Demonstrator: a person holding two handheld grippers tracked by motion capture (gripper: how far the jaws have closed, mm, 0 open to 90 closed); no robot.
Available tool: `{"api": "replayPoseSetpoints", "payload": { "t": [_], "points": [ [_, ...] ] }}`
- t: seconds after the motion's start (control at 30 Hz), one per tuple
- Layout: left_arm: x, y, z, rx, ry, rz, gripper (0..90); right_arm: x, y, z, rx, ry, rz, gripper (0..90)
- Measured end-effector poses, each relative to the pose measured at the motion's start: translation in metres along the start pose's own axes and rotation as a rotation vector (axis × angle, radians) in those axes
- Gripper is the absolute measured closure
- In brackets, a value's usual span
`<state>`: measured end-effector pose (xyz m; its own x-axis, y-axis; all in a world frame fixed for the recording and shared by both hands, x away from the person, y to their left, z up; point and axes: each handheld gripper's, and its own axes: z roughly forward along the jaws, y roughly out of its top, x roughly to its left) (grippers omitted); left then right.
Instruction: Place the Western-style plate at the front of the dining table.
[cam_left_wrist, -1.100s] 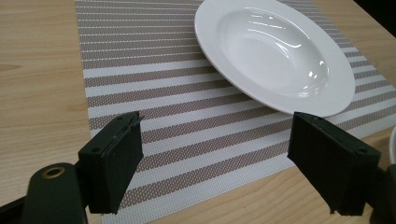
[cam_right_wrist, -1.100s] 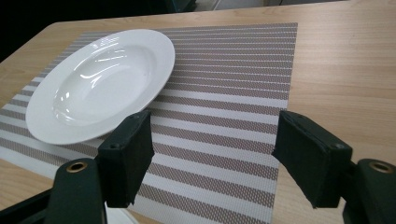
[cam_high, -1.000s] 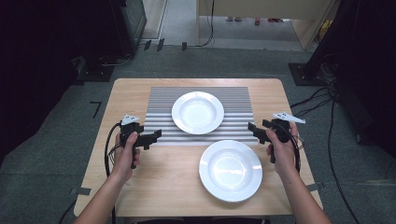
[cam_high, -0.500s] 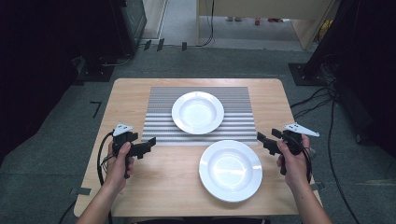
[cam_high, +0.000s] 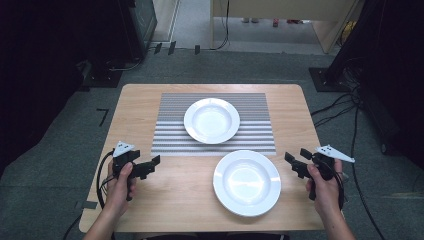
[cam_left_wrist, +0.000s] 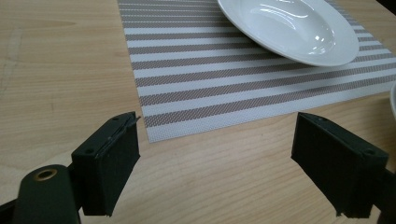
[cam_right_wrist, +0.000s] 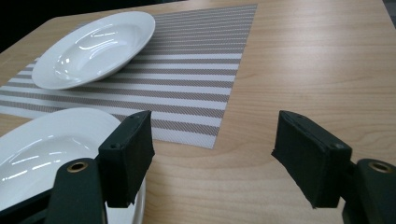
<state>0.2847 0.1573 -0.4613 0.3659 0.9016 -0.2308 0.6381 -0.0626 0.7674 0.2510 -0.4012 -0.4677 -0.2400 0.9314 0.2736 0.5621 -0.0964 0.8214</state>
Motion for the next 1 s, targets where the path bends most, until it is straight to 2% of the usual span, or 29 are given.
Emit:
{"api": "replayPoseSetpoints", "payload": {
  "t": [0.37,0.7,1.0],
  "points": [
    [0.013,-0.023,-0.013,0.020,0.029,-0.008,14.0,-0.011,-0.022,-0.019,0.001,-0.003,-0.008,25.8],
    [0.031,-0.041,-0.025,0.032,0.072,-0.022,11.8,-0.025,-0.035,-0.039,-0.010,-0.045,0.011,23.6],
    [0.047,-0.057,-0.036,0.050,0.114,-0.037,11.5,-0.037,-0.051,-0.049,0.021,-0.091,0.012,23.4]
  ]
}}
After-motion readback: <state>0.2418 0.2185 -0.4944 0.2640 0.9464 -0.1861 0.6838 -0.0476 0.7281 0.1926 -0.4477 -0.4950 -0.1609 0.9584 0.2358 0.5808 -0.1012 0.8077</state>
